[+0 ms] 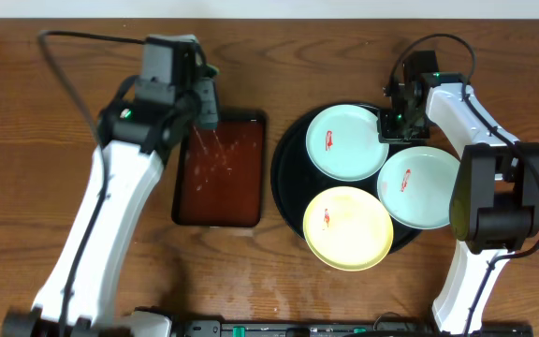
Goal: Clean dirty plates on tray and stack at the side
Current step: 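Lift the sponge with the left gripper and hold it above the small tray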
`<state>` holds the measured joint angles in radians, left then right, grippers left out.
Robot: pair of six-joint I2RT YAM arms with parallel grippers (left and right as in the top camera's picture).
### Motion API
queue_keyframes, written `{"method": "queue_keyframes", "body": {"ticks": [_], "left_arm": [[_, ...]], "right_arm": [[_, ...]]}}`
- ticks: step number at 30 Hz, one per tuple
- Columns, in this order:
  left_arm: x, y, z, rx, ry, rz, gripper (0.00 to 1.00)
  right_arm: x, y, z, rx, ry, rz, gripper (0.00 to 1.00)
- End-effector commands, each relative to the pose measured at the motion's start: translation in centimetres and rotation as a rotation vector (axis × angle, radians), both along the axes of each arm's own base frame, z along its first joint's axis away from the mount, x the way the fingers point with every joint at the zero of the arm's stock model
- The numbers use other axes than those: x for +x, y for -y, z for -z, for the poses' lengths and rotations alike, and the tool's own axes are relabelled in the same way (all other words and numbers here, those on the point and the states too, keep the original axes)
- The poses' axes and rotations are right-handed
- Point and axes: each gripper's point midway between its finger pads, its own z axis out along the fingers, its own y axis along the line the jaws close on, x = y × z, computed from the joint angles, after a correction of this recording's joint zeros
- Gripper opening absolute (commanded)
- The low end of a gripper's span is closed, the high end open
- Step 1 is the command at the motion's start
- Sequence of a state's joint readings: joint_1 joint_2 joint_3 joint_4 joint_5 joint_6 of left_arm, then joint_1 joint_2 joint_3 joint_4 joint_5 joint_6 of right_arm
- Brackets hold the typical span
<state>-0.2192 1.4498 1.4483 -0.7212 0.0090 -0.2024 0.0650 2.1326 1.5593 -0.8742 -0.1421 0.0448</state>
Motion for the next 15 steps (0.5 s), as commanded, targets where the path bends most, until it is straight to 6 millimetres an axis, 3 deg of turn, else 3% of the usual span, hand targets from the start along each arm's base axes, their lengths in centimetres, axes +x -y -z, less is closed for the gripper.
{"method": "queue_keyframes", "body": {"ticks": [1, 5, 15], "left_arm": [[-0.5, -0.5, -2.7, 0.003, 0.075, -0.02, 0.07], [-0.7, -0.6, -3.7, -0.036, 0.103, -0.049, 0.07], [-0.4, -0.5, -3.7, -0.081, 0.106, -0.089, 0.07]], "right_arm": [[0.0, -0.2, 0.1, -0.003, -0.002, -0.003, 0.01], [0.0, -0.2, 0.1, -0.003, -0.003, -0.003, 0.01], [0.0, -0.2, 0.1, -0.003, -0.003, -0.004, 0.01]]}}
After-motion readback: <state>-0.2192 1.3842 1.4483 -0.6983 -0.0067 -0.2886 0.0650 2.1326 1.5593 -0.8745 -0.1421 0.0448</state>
